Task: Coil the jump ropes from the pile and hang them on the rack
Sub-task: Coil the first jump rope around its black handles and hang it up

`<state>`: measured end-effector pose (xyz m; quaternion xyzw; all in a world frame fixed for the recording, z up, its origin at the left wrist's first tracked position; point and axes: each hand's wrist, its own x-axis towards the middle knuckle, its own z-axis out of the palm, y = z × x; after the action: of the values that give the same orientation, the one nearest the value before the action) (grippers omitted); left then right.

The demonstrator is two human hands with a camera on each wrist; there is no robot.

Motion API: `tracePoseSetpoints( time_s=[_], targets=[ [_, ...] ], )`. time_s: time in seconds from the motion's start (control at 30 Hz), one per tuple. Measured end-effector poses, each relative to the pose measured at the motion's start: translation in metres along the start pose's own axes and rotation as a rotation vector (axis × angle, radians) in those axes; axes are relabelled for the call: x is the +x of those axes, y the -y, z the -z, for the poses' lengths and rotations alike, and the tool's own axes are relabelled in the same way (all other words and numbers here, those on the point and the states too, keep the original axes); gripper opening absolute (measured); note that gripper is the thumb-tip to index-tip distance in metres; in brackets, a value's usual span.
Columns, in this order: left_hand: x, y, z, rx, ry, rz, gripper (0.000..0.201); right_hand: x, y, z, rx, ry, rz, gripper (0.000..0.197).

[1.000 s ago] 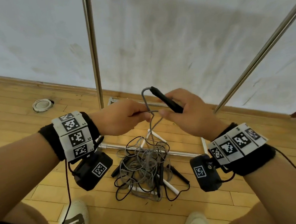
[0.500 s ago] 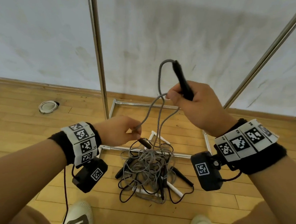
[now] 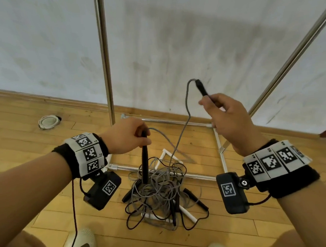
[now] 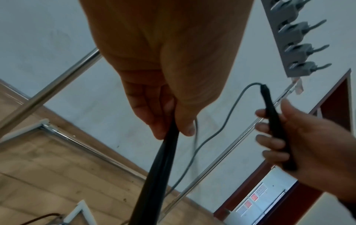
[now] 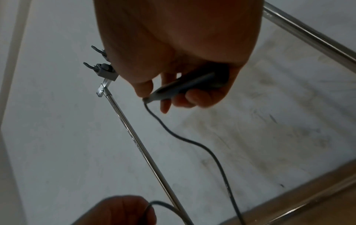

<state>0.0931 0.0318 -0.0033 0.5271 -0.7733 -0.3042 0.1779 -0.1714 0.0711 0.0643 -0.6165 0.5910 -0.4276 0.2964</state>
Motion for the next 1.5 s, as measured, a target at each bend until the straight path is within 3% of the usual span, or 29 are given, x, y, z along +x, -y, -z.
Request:
tracePoseSetpoints(
  time_s=[0.07, 0.23, 0.33, 0.53, 0.93, 1.13, 1.2, 1.27, 1.37, 1.5],
  targets=[
    [-0.002, -0.008, 0.003, -0.099, -0.011, -0.019, 0.015, -0.006, 0.0, -0.005, 0.033, 0.081, -0.056, 0.026],
    [-0.009, -0.034, 0.014, -0.252, -0.045, -0.1, 0.015, -0.02, -0.004, -0.024, 0.161, 0.3, -0.132, 0.004],
    [-0.013, -0.047, 0.017, -0.322, -0.11, -0.149, 0.018, -0.025, -0.004, -0.034, 0.186, 0.377, -0.103, 0.018],
    [-0.018, -0.06, 0.015, -0.321, -0.157, -0.18, 0.02, -0.027, 0.001, -0.048, 0.153, 0.392, 0.044, 0.015],
    [-0.026, -0.063, 0.02, -0.27, -0.181, -0.176, 0.029, -0.027, 0.008, -0.051, 0.254, 0.489, -0.029, 0.017],
    [-0.021, -0.079, 0.028, -0.143, -0.31, -0.204, 0.016, -0.017, 0.016, -0.046, 0.296, 0.376, 0.038, 0.017],
    [-0.019, -0.084, 0.033, -0.005, -0.303, -0.217, 0.033, -0.009, 0.019, -0.04, 0.363, 0.286, 0.052, 0.015],
    [-0.02, -0.087, 0.031, 0.082, -0.185, -0.214, 0.045, -0.003, 0.022, -0.032, 0.47, 0.179, 0.06, 0.011],
    [-0.02, -0.086, 0.02, -0.047, -0.016, -0.254, 0.03, 0.004, 0.027, -0.023, 0.598, 0.063, 0.094, 0.008],
    [-0.012, -0.087, 0.009, -0.342, 0.013, -0.234, 0.012, 0.007, 0.028, -0.02, 0.634, 0.034, 0.107, 0.008]
  ],
)
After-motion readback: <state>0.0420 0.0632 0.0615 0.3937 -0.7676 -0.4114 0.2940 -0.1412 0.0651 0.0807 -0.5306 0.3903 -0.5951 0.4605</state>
